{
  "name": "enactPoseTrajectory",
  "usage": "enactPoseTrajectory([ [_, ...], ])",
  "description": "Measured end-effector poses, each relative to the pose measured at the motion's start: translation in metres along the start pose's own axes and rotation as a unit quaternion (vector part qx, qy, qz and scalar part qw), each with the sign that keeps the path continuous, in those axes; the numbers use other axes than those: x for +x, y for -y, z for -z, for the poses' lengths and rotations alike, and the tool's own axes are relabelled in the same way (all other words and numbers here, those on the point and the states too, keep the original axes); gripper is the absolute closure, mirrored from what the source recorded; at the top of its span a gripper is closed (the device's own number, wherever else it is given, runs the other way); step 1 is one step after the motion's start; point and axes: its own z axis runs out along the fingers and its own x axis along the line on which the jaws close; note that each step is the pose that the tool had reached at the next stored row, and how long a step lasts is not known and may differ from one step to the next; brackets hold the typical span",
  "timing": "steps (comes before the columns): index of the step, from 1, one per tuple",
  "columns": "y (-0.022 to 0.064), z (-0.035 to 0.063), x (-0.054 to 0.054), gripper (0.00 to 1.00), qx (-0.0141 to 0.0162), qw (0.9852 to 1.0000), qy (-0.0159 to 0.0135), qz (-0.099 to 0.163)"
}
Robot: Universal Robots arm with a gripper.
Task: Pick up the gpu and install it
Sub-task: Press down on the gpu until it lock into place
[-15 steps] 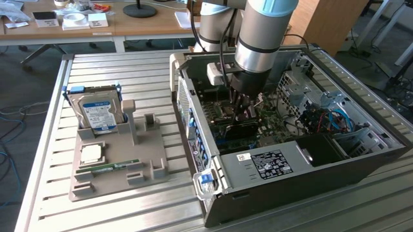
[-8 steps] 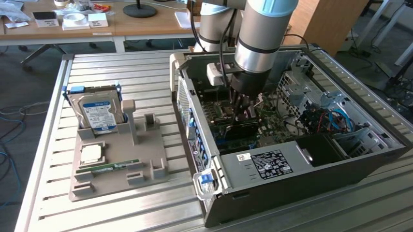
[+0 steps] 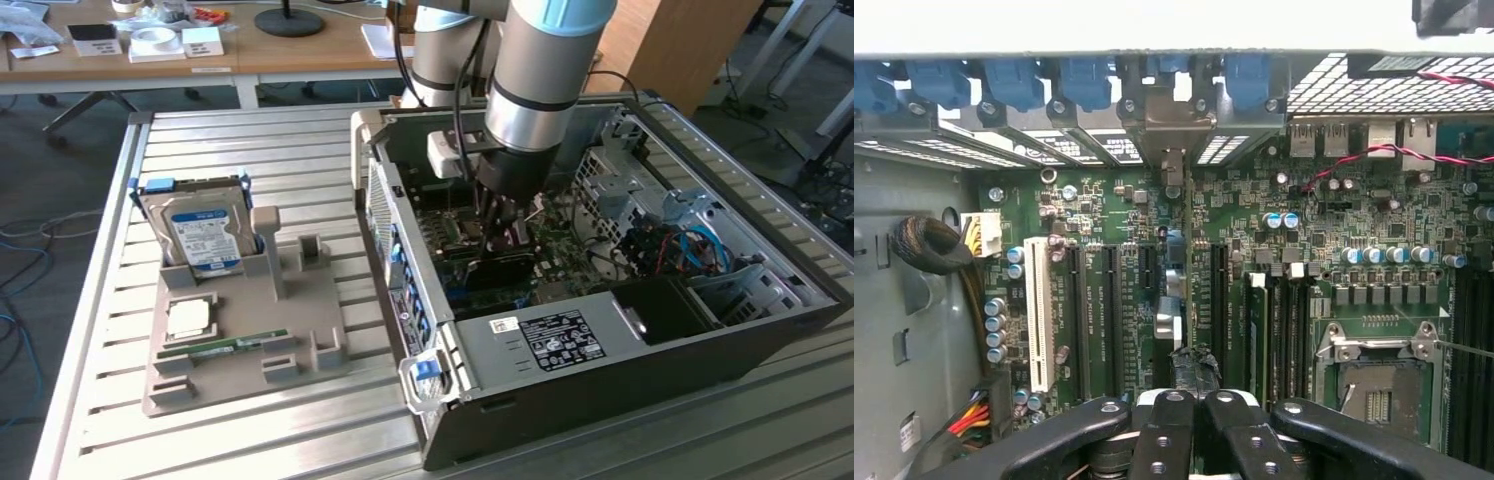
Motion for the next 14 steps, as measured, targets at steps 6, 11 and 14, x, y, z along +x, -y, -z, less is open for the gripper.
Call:
enactPoseTrajectory([
  [6, -0.0004, -0.0003, 0.0002, 0.89, 0.0, 1.0, -0.0002, 0.0],
  [11, -0.0024, -0.0006, 0.0001, 0.89, 0.0, 1.0, 0.0, 0.0],
  [14, -0.0032, -0.0006, 0.0002, 0.89, 0.0, 1.0, -0.0001, 0.0],
])
